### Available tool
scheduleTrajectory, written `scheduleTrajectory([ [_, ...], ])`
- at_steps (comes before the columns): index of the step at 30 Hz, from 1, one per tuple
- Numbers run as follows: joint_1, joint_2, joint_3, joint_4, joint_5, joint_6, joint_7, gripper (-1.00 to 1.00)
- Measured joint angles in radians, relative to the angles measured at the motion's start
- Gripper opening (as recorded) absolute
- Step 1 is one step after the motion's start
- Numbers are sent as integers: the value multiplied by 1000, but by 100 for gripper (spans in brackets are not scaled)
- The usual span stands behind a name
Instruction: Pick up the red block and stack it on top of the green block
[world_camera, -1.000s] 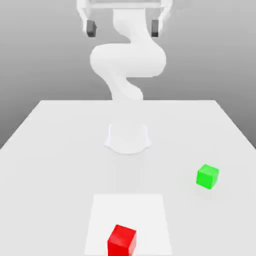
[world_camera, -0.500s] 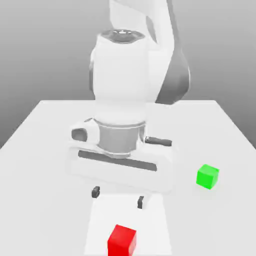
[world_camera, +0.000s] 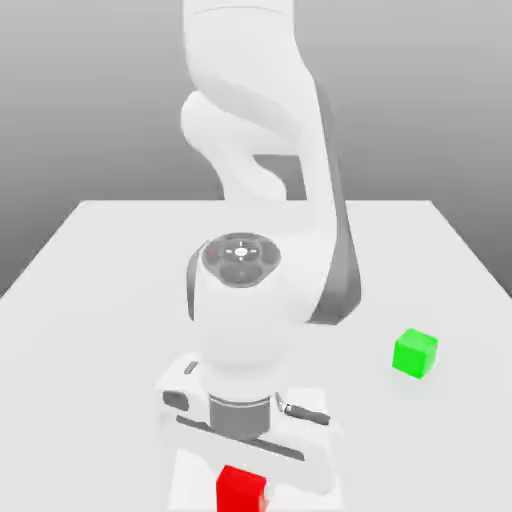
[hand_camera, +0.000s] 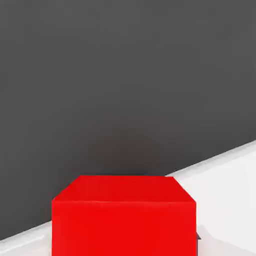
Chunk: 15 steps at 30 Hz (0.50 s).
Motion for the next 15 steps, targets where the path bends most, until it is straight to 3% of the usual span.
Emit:
scheduleTrajectory([
  [4, -2, -134, 23, -28, 30, -106, -9, -100],
  [7, 76, -238, 108, -110, 91, -124, 82, -100],
  [12, 334, -416, 238, -271, 206, -132, 272, -100],
  [15, 412, -516, 305, -370, 259, -132, 396, -100],
])
